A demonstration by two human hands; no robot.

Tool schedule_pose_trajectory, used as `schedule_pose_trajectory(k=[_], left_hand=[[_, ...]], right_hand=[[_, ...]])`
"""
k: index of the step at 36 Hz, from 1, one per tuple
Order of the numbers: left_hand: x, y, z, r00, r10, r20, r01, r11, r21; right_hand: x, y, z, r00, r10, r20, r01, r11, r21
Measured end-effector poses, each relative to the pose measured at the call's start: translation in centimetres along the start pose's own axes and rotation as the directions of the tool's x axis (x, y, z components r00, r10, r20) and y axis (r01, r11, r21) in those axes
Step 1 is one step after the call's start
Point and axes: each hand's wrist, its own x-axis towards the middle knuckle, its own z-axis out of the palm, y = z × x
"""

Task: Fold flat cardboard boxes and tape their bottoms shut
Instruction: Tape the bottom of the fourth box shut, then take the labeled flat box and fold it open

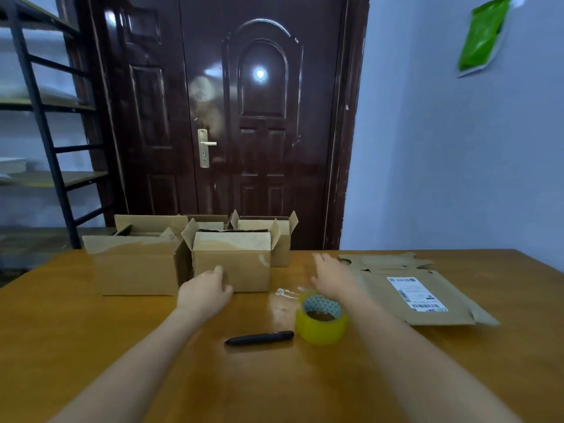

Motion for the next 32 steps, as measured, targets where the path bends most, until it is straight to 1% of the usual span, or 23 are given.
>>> schedule_pose_trajectory(k=[2,5,9,13,21,25,28,32], left_hand=[[0.0,1.8,-0.4,0.997,0.077,0.025,-0.078,0.995,0.056],[0.4,4.9,-1.1,0.984,0.172,0.051,-0.177,0.979,0.102],[1.1,9.7,-1.9,0.955,0.289,0.067,-0.296,0.944,0.147],[1.8,14.6,-1.7,0.924,0.373,0.088,-0.383,0.901,0.204],[3.1,22.5,-0.5,0.874,0.459,0.158,-0.48,0.865,0.143],[3.7,24.5,0.1,0.868,0.454,0.202,-0.484,0.865,0.134],[4.5,25.4,1.1,0.871,0.434,0.23,-0.462,0.883,0.087],[5.1,26.3,2.2,0.87,0.395,0.295,-0.432,0.899,0.072]], right_hand=[[-0.7,1.8,-0.7,0.999,-0.015,0.029,0.019,0.991,-0.13],[-1.8,4.4,-1.8,0.998,0.015,0.062,-0.001,0.974,-0.226],[-3.4,7.4,-3.1,0.996,0.066,0.057,-0.05,0.966,-0.254],[-4.8,9.9,-4.1,0.989,0.132,0.063,-0.11,0.955,-0.276],[-6.5,15.1,-6.2,0.961,0.251,0.114,-0.213,0.938,-0.273],[-7.6,17.4,-6.7,0.942,0.304,0.141,-0.257,0.925,-0.279],[-8.0,19.3,-6.6,0.925,0.352,0.144,-0.311,0.918,-0.247],[-8.3,21.1,-6.4,0.9,0.402,0.168,-0.354,0.899,-0.258]])
